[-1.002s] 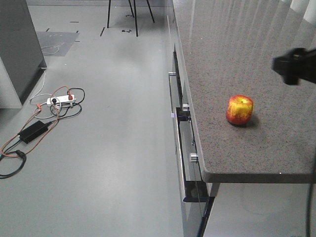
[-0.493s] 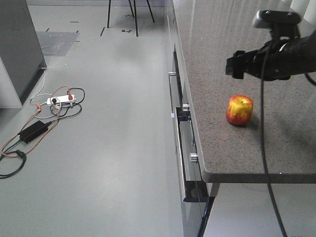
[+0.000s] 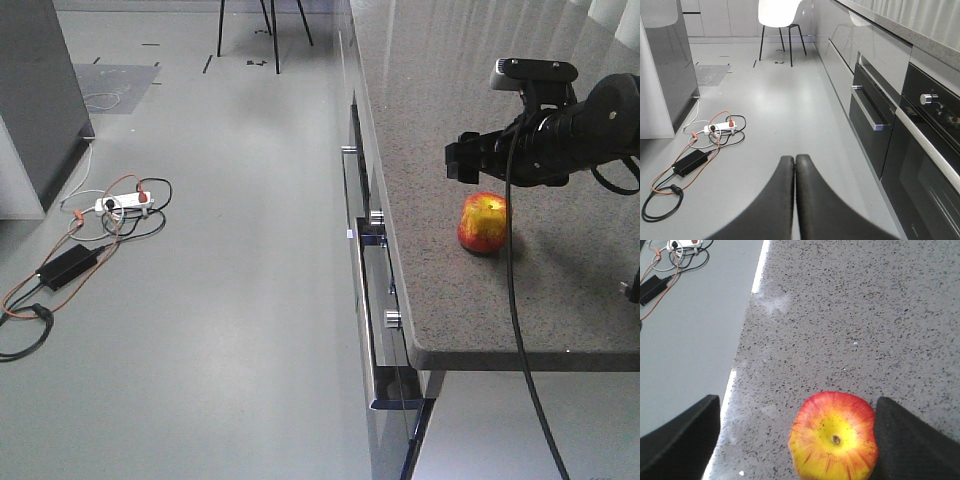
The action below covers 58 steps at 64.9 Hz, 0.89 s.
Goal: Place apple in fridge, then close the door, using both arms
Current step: 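Lower the open right gripper around the apple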
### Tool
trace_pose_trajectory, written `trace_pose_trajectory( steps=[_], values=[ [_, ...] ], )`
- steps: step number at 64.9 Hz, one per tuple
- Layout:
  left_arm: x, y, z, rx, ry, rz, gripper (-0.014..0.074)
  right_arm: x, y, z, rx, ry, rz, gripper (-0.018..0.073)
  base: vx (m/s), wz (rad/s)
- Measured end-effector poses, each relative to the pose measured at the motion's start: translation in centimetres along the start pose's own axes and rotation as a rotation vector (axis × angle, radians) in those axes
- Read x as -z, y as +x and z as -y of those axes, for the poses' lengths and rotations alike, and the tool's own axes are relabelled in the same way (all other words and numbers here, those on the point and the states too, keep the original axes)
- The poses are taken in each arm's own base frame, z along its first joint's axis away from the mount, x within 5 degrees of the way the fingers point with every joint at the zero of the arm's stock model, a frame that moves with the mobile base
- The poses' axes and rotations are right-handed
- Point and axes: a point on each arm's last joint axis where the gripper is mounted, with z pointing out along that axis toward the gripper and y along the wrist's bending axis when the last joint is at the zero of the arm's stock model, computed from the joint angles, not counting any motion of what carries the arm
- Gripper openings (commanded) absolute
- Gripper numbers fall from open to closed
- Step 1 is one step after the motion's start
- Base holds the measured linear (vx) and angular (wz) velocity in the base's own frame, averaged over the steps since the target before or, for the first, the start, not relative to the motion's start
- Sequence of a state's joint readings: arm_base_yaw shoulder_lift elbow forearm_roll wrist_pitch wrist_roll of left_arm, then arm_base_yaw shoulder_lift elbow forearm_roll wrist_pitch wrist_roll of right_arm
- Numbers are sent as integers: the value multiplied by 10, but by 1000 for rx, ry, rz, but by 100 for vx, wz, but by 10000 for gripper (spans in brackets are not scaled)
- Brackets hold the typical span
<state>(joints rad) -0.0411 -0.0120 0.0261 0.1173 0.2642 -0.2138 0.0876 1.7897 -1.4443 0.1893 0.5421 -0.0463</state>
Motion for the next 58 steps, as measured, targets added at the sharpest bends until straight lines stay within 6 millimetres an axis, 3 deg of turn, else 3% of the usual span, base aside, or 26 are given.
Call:
trace_pose_trajectory(
  steps=[38,58],
  values=[
    [0,0,0,0,0,0,-6,-28,12,6,-6,25,-64,610,0,0],
    [0,0,0,0,0,0,-6,-32,10,8,12,46,-29,603,0,0]
  ],
)
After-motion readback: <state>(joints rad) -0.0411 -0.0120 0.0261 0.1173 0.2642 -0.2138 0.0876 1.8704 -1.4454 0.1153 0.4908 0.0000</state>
